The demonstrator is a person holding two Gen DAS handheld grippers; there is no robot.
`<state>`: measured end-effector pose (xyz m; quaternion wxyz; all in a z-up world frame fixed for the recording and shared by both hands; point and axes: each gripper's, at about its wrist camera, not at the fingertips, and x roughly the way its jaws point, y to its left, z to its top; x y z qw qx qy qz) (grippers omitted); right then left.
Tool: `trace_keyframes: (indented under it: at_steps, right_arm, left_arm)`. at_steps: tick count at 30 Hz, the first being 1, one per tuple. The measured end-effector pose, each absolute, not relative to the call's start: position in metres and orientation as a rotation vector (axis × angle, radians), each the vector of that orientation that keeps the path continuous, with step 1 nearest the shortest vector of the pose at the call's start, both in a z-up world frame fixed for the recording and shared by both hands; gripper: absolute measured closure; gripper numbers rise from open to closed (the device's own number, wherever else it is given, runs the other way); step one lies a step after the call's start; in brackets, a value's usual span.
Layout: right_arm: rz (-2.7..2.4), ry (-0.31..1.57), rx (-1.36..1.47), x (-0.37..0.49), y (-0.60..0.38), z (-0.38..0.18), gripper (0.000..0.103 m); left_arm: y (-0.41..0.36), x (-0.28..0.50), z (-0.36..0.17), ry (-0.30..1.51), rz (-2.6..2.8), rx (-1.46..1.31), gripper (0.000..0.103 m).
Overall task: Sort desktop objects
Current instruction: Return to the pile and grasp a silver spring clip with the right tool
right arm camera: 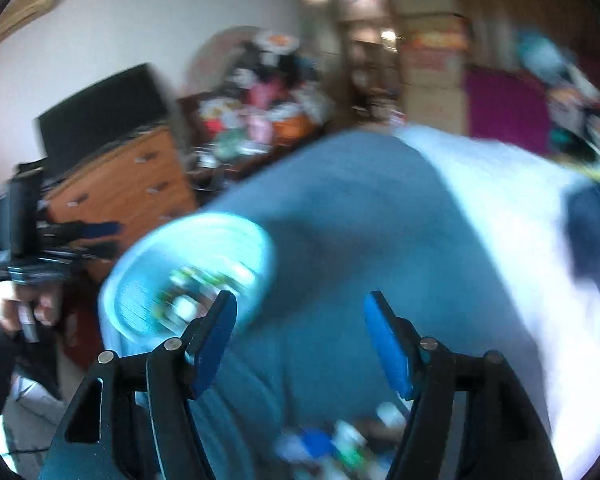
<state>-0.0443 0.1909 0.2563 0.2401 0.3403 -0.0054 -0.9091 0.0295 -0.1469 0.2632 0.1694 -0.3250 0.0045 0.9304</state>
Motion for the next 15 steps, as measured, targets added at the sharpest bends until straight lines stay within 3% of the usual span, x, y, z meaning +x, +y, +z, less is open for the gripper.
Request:
trace_keyframes:
  at_steps: [3, 9, 15]
  right_arm:
    - [-2.586, -0.044, 1.064, -0.027, 0.250, 0.205, 0.036]
    - [-2.638, -0.301, 1.261, -0.040, 0.336, 0.132, 0.039]
    - [-2.600, -0.132, 1.286, -0.112, 0.335, 0.091, 0.043]
  left_arm:
    - [-0.114, 0.037, 0.225, -0.035, 2.567, -0.980, 0.043]
    - [-0.068, 0.001, 0.167, -0.055, 2.478, -1.171, 0.043]
    - [-0.031, -0.073, 0.146, -0.012, 2.451, -1.215, 0.043]
